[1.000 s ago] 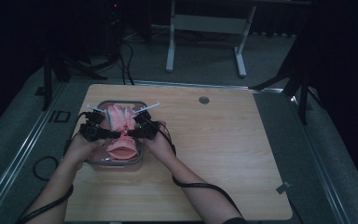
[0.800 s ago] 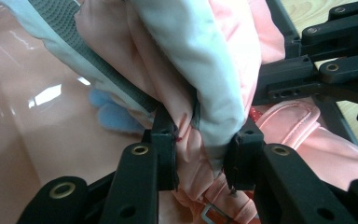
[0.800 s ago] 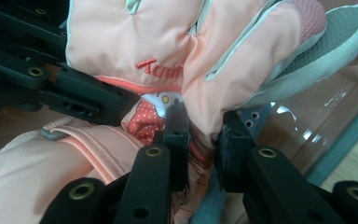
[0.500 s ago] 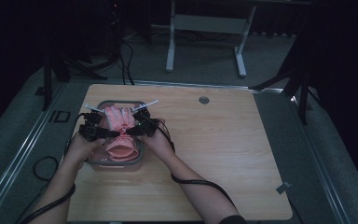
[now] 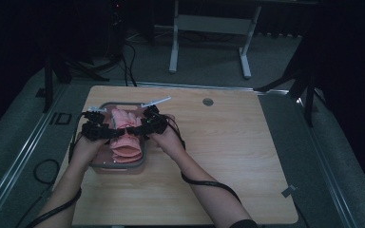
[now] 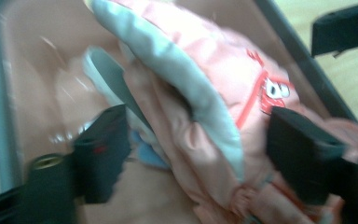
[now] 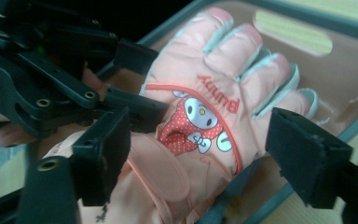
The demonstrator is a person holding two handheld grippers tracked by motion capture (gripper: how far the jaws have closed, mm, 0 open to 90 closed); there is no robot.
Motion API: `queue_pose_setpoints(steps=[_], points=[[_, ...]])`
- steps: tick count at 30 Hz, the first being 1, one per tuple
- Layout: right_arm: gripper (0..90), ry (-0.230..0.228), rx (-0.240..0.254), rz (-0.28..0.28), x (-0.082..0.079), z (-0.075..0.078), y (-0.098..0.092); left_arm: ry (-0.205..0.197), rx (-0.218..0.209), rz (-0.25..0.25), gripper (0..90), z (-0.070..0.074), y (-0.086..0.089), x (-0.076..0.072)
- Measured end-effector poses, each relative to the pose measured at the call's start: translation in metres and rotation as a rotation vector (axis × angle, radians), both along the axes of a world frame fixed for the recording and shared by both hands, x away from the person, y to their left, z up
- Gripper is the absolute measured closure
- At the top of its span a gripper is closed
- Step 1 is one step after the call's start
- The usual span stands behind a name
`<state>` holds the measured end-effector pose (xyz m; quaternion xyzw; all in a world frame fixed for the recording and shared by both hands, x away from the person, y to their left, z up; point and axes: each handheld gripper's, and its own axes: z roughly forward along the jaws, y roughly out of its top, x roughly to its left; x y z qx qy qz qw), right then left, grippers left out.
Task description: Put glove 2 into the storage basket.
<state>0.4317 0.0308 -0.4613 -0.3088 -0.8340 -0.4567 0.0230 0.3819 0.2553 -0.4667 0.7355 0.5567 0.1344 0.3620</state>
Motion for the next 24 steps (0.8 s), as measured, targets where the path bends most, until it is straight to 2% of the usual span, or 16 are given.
queue_pose_setpoints(steps=[3, 5, 7, 10, 16, 19, 24], points=[[18.7, -0.018, 0.006, 0.018, 0.0, 0.004, -0.007, -0.079, -0.031, 0.005, 12.9, 0.007, 0.002, -0.008], [18.4, -0.023, -0.007, 0.035, 0.0, 0.007, -0.011, -0.133, -0.051, 0.005, 6.3, 0.012, 0.004, -0.015], [18.4, -0.035, -0.004, 0.034, 0.0, 0.01, -0.016, -0.167, -0.064, 0.01, 3.5, 0.016, 0.005, -0.022], [17.6, -0.038, 0.004, 0.036, -0.002, 0.013, -0.025, -0.212, -0.077, -0.012, 3.5, 0.023, 0.002, -0.034], [16.5, -0.059, -0.004, 0.064, -0.011, 0.017, -0.042, -0.261, -0.066, -0.079, 3.6, 0.031, -0.014, -0.056], [16.5, -0.061, -0.005, 0.078, -0.016, 0.017, -0.049, -0.273, -0.088, -0.102, 3.7, 0.032, -0.022, -0.065], [16.5, -0.063, -0.008, 0.103, -0.023, 0.016, -0.059, -0.298, -0.112, -0.176, 3.6, 0.037, -0.04, -0.078]])
